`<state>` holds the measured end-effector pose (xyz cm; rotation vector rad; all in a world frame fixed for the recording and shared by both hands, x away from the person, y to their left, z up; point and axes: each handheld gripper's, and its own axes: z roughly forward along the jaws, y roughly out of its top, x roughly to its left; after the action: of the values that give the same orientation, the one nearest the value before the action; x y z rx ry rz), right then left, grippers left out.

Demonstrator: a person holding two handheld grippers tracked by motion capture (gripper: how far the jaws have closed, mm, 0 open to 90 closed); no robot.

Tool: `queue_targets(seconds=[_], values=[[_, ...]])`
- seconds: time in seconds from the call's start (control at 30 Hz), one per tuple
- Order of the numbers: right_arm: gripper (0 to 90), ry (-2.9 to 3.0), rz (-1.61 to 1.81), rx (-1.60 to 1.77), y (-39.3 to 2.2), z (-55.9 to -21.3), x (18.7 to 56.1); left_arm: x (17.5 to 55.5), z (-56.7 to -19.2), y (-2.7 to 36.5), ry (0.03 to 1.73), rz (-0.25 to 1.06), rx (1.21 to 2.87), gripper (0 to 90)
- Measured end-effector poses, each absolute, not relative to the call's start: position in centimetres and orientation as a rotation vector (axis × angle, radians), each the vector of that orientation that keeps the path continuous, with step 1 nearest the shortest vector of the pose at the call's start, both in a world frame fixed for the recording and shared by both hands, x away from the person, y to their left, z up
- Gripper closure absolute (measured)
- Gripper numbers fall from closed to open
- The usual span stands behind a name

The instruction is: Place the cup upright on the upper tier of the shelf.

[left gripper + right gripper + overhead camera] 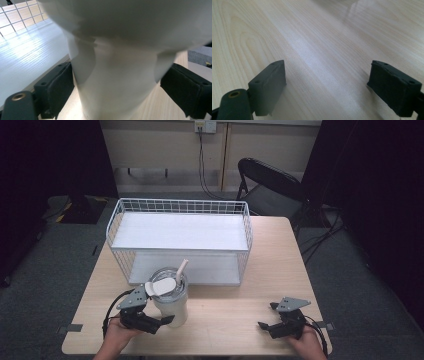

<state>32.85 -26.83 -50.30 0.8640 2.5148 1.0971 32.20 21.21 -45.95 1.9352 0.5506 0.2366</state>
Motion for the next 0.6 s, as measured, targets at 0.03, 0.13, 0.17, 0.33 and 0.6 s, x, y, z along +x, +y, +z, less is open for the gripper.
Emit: queue_targets(seconds=[0.03, 0.13, 0.17, 0.33, 0.6], values=[[13.7, 2.515, 1.097, 0.866, -26.8, -50.3, 32.8, 32.2, -46.0, 21.0, 0.55, 0.244, 1.935, 10.3], [13.6, 2.513, 1.096, 0.866, -26.8, -50.3, 32.8, 32.4, -46.3, 20.7, 0.556, 0.248, 1.937, 9.0], [13.6, 2.513, 1.096, 0.867, -26.8, -50.3, 32.8, 32.5, -46.3, 20.5, 0.558, 0.244, 1.93, 9.0], [13.7, 2.513, 1.096, 0.868, -26.8, -50.3, 32.8, 32.4, -46.2, 20.4, 0.548, 0.268, 1.919, 8.6], [13.7, 2.512, 1.096, 0.868, -26.8, -50.3, 32.8, 32.3, -46.0, 20.0, 0.544, 0.296, 1.864, 7.9]])
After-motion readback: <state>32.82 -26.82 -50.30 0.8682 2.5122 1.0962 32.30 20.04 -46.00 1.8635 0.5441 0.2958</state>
